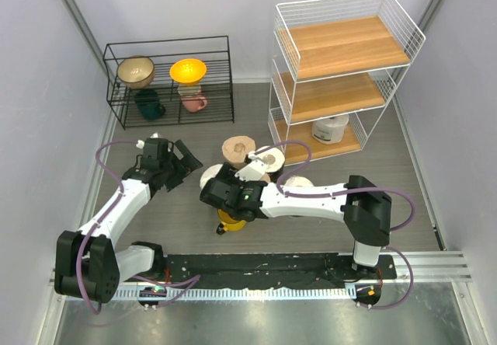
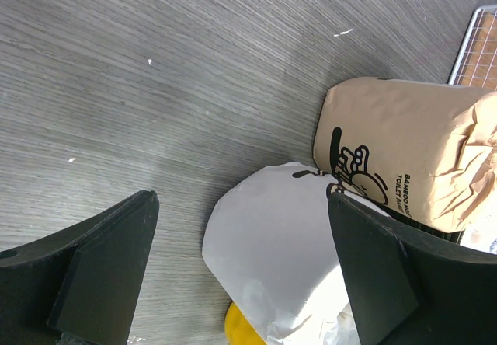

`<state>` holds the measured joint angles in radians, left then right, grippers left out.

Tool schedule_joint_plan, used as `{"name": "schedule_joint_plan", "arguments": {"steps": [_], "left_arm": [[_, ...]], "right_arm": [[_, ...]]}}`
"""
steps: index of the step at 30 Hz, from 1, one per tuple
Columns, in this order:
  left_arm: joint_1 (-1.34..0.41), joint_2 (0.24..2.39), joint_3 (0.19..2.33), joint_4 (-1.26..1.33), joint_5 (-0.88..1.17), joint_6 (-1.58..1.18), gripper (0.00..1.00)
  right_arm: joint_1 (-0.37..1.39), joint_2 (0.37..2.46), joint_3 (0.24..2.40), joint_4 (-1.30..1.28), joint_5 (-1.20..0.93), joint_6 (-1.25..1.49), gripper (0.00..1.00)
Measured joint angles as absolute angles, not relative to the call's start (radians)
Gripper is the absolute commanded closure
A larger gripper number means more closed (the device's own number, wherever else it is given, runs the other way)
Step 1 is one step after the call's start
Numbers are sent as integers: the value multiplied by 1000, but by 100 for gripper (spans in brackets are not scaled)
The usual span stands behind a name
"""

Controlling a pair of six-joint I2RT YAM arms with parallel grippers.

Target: Place and organize the paper towels onto the shelf

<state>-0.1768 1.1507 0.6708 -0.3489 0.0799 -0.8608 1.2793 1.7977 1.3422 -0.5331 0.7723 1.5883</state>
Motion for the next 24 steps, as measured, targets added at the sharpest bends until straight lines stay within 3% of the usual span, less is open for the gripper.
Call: {"name": "schedule_joint_plan", "arguments": {"steps": [10,24], "left_arm": [[-177,1151,671,-348,80,-861,4],[-177,1151,671,-348,81,-861,4]], "right_arm": [[1249,1840,1351,-529,781,1641,28],[1235,1860,1355,-531,776,1648,57]]}}
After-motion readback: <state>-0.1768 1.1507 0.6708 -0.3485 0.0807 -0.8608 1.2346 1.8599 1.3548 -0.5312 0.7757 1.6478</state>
